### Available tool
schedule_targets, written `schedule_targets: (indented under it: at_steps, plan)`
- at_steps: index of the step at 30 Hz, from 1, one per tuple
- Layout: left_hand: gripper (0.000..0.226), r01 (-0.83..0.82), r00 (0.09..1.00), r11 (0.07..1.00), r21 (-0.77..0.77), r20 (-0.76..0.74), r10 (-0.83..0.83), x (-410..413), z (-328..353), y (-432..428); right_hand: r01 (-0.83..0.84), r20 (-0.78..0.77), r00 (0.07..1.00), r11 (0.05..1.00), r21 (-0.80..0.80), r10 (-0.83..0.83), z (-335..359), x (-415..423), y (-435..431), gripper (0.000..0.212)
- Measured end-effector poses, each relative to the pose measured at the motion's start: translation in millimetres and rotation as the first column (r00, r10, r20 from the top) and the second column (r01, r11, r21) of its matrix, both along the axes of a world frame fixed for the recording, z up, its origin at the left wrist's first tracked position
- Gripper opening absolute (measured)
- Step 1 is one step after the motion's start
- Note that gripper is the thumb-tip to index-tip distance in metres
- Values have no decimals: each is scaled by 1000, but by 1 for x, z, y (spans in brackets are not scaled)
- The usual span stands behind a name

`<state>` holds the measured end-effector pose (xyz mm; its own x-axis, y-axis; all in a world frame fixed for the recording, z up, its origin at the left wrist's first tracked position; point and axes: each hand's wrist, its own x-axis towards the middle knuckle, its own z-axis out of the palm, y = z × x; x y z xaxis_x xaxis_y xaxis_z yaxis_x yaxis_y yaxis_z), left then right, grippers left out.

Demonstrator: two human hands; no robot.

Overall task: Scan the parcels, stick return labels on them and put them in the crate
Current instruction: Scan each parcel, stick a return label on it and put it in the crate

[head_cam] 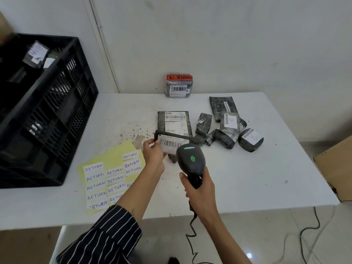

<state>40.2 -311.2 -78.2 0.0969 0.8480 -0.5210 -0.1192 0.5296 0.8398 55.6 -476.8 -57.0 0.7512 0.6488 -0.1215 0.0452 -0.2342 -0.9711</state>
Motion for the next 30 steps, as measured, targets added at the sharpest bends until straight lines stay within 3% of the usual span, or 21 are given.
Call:
schedule_targets:
  at_steps: [6, 30]
  plan:
    - [9, -4, 994, 996, -89, 112, 14, 1, 13, -9, -46, -24, 999, 999, -2, 46, 1, -10, 1, 19]
    - [11, 76, 994, 988, -135, 94, -63, -19, 19, 3, -68, -15, 998, 996, -57, 67, 14, -30, 14, 24]
